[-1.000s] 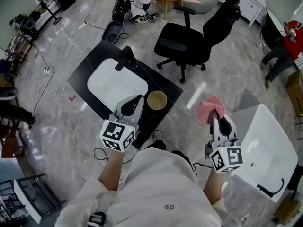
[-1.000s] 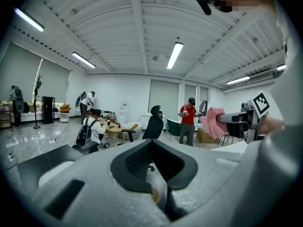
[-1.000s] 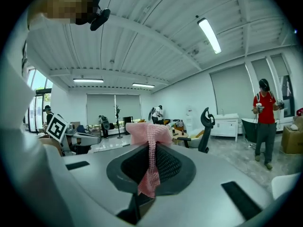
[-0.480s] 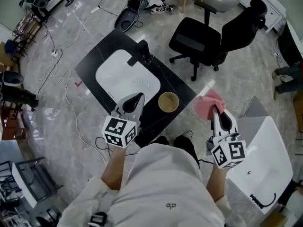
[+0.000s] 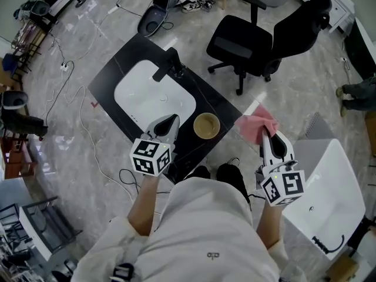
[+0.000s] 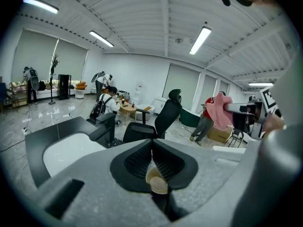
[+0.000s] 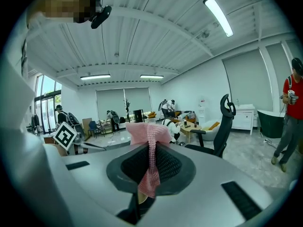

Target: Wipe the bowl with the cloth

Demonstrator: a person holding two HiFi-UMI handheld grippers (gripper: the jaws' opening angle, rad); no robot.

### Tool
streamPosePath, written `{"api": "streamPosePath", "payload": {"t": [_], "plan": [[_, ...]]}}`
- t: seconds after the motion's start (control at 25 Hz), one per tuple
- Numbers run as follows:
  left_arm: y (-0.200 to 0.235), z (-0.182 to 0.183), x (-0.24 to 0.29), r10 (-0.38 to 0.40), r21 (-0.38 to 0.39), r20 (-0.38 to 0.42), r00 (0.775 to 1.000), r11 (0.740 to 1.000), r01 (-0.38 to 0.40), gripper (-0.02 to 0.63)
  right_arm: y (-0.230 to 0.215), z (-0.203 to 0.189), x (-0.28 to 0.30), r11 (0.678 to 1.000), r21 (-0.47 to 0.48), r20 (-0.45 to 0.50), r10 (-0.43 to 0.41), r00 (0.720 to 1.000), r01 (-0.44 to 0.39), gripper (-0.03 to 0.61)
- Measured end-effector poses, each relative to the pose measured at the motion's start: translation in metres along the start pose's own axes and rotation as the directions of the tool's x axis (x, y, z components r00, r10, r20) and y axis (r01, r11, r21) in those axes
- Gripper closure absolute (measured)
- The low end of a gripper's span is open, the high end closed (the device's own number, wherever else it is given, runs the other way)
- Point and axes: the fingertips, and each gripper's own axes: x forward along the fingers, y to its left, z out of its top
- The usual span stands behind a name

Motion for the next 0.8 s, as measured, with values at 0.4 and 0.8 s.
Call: {"api": "streamPosePath", "payload": {"t": [0.4, 0.8], "plan": [[0.007, -0.077, 0.053, -0.071, -0.180, -0.195, 0.978, 0.983, 0.035, 0.597, -0.010, -0.031, 0.001, 0.999, 0.024, -0.107, -0.020, 0.994, 0.023, 0.561], [0.001, -0.129, 0.076, -0.115, -0.266, -0.311, 0.943, 0.964, 0.029, 0.528, -0.012, -0.061, 0.001, 0.998, 0.050, -0.211, -0.024, 0.977, 0.036, 0.561]]}}
